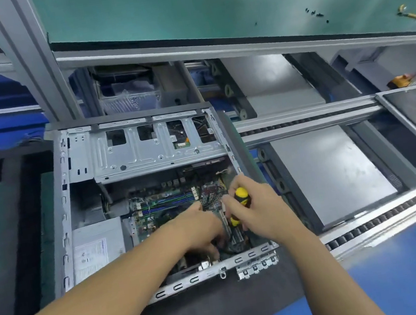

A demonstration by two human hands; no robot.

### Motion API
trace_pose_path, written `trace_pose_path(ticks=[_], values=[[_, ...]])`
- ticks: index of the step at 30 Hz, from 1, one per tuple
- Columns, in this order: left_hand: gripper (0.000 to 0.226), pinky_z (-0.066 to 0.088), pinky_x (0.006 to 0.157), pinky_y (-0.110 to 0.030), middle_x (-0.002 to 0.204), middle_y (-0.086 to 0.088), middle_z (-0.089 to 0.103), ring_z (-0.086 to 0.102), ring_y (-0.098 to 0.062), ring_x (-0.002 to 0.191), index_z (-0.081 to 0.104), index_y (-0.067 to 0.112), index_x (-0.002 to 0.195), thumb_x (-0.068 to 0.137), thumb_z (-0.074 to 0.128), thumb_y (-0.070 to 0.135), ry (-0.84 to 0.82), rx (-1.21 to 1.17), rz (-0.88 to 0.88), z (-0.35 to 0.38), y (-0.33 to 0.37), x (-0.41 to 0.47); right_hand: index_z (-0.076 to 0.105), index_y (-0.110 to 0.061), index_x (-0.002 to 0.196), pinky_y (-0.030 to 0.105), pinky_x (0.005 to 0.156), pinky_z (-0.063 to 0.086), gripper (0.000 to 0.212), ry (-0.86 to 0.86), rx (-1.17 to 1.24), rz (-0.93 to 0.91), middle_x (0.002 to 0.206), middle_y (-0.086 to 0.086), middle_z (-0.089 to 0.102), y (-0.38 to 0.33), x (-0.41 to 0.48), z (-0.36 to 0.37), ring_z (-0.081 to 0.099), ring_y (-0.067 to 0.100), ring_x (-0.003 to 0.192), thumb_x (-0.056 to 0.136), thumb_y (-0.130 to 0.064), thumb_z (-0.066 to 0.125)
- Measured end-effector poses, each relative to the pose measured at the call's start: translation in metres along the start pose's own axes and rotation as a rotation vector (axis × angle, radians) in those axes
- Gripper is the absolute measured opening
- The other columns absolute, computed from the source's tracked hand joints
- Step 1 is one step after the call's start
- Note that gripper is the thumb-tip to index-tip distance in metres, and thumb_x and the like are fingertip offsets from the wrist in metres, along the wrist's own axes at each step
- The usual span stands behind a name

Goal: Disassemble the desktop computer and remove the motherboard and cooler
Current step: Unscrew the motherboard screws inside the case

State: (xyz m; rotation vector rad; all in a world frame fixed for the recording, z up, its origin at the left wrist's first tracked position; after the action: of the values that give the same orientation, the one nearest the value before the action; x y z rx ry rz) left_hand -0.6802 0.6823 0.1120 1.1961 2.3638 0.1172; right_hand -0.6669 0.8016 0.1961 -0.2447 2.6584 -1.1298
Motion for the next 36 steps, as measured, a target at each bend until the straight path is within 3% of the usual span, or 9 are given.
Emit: trace_pose_path(ticks=[3, 9, 12, 14, 19, 24, 28, 32, 36], values=[[0.024, 0.023, 0.093, -0.033, 0.072, 0.019, 0.055, 0.049, -0.009, 0.077, 0.071, 0.032, 0.092, 0.090, 0.062, 0.054, 0.093, -0.192, -0.040, 0.006, -0.013, 0.007, 0.047, -0.030, 0.083, 0.051, 0.056, 0.052, 0.019, 0.032, 0.052, 0.037, 0.072, 0.001, 0.071, 0.011, -0.006, 0.005, 0.058, 0.021, 0.050, 0.093, -0.046, 0.053], [0.032, 0.038, 0.093, -0.039, 0.092, 0.005, 0.069, 0.063, -0.020, 0.093, 0.067, 0.023, 0.099, 0.101, 0.046, 0.047, 0.405, -0.373, -0.381, -0.001, -0.039, 0.017, 0.050, -0.032, 0.085, 0.039, 0.051, 0.054, 0.011, -0.110, 0.023, 0.143, 0.080, -0.004, 0.073, 0.016, -0.013, 0.020, 0.065, 0.016, 0.055, 0.096, -0.033, 0.052], [0.036, 0.042, 0.097, -0.043, 0.102, 0.001, 0.070, 0.064, -0.024, 0.097, 0.046, 0.025, 0.127, 0.098, 0.051, 0.045, 0.341, -0.406, -0.324, 0.005, -0.036, 0.018, 0.052, -0.029, 0.088, 0.047, 0.058, 0.053, 0.008, -0.198, -0.188, 0.139, 0.070, 0.004, 0.067, 0.013, -0.015, 0.028, 0.062, 0.023, 0.058, 0.096, -0.031, 0.052], [0.039, 0.040, 0.099, -0.046, 0.097, 0.002, 0.070, 0.063, -0.024, 0.091, 0.036, 0.029, 0.129, 0.098, 0.055, 0.040, 0.306, -0.415, -0.251, 0.007, -0.030, 0.018, 0.052, -0.025, 0.090, 0.048, 0.062, 0.053, 0.008, -0.226, -0.216, 0.158, 0.074, 0.004, 0.067, 0.012, -0.014, 0.029, 0.064, 0.026, 0.064, 0.097, -0.030, 0.052], [0.020, 0.034, 0.098, -0.044, 0.068, 0.002, 0.060, 0.051, -0.018, 0.067, 0.036, 0.036, 0.105, 0.100, 0.050, 0.023, 0.284, -0.472, -0.114, 0.006, -0.028, 0.017, 0.046, -0.030, 0.089, 0.043, 0.062, 0.049, 0.011, -0.299, -0.312, 0.100, 0.079, 0.004, 0.067, 0.007, -0.014, 0.038, 0.056, 0.024, 0.064, 0.096, -0.026, 0.052], [0.034, 0.032, 0.097, -0.044, 0.068, 0.006, 0.056, 0.045, -0.023, 0.079, 0.053, 0.031, 0.097, 0.090, 0.039, 0.001, 0.163, -0.496, -0.053, 0.010, -0.023, 0.012, 0.047, -0.026, 0.092, 0.044, 0.065, 0.050, 0.008, -0.326, -0.325, 0.130, 0.083, 0.004, 0.067, 0.010, -0.015, 0.042, 0.057, 0.024, 0.066, 0.097, -0.028, 0.052], [0.033, 0.027, 0.091, -0.038, 0.070, 0.007, 0.051, 0.040, -0.022, 0.083, 0.042, 0.024, 0.065, 0.091, 0.044, 0.003, 0.109, -0.391, -0.063, 0.008, -0.022, 0.012, 0.048, -0.027, 0.092, 0.047, 0.064, 0.052, 0.006, -0.353, -0.281, 0.138, 0.089, 0.004, 0.071, 0.010, -0.012, 0.040, 0.062, 0.026, 0.068, 0.097, -0.028, 0.052], [0.035, 0.031, 0.100, -0.042, 0.069, 0.008, 0.048, 0.038, -0.022, 0.084, 0.041, 0.026, 0.063, 0.093, 0.049, 0.012, 0.059, -0.338, -0.056, 0.008, -0.022, 0.012, 0.048, -0.029, 0.093, 0.046, 0.065, 0.053, 0.006, -0.352, -0.269, 0.139, 0.092, 0.005, 0.071, 0.008, -0.012, 0.039, 0.064, 0.026, 0.072, 0.098, -0.030, 0.051], [0.035, 0.037, 0.097, -0.046, 0.071, 0.008, 0.048, 0.032, -0.023, 0.094, 0.041, 0.028, 0.062, 0.095, 0.052, 0.022, -0.004, -0.321, -0.079, 0.013, -0.023, 0.010, 0.050, -0.026, 0.096, 0.045, 0.066, 0.052, 0.003, -0.333, -0.291, 0.130, 0.084, 0.006, 0.068, 0.008, -0.015, 0.037, 0.058, 0.021, 0.069, 0.098, -0.029, 0.051]])
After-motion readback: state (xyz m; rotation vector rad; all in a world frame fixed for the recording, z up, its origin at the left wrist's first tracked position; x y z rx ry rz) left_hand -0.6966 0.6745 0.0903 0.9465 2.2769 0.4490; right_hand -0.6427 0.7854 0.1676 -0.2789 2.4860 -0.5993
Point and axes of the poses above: each hand's wrist, its own x-axis towards the middle knuckle, its own z-axis out of the palm, y = z × x, the point moved 4 cm from there along x, towards the middle knuckle
